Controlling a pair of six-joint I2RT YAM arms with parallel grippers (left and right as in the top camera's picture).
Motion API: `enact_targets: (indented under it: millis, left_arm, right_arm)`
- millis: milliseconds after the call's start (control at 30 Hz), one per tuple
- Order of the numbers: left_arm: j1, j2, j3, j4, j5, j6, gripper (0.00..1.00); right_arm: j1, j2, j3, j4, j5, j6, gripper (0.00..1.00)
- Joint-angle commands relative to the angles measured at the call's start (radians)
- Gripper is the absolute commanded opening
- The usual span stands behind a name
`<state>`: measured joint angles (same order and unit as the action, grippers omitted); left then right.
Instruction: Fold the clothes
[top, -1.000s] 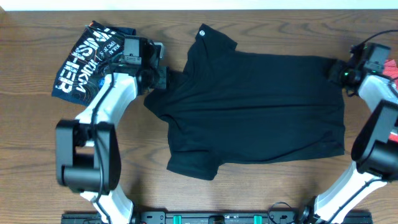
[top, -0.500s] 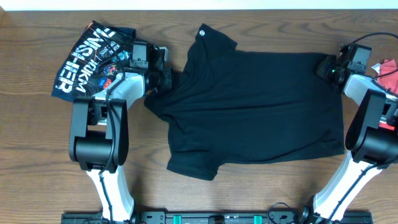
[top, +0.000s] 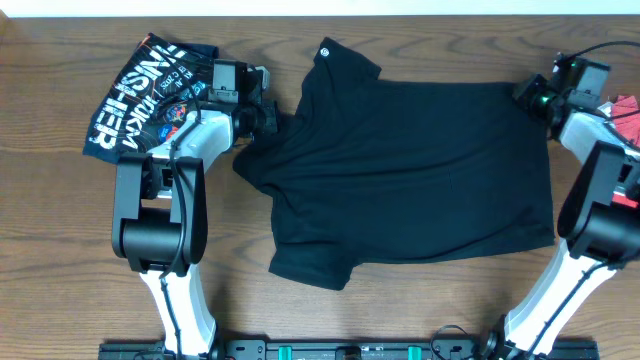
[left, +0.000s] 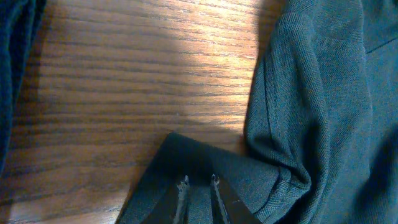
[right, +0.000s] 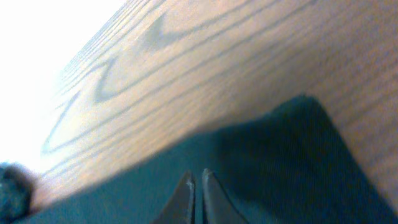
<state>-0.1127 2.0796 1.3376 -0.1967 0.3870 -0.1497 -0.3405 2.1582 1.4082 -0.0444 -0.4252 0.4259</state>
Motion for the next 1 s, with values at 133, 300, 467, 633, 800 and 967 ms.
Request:
enact_targets:
  millis: [133,300,467,633,800,967]
  left_arm:
    - [-0.013,0.003,0.020,-0.035,0.006,0.093,0.09]
    - [-0.033,0.028,0.019,-0.059,-0.101,0.139,0.07]
    - [-0.028,0.050,0.019,-0.072,-0.252,0.167,0.07]
    - [-0.027,0.052,0.019,-0.085,-0.433,0.201,0.06]
    - [-0.027,0.048,0.030,-0.105,-0.504,0.210,0.06]
    - [-0.027,0.030,0.068,-0.143,-0.505,0.188,0.06]
  right_arm:
    - [-0.039,-0.267,0.020,-0.225,-0.125,-0.133,0.07]
    - [-0.036,-0.359,0.020,-0.422,-0.063,-0.162,0.05]
    - [-0.035,-0.373,0.019,-0.570,-0.045,-0.185,0.02]
    - [-0.027,-0.373,0.013,-0.643,-0.025,-0.215,0.01]
    - [-0.004,-0.373,0.003,-0.670,0.042,-0.218,0.01]
    - [0.024,-0.372,-0.021,-0.690,0.169,-0.218,0.02]
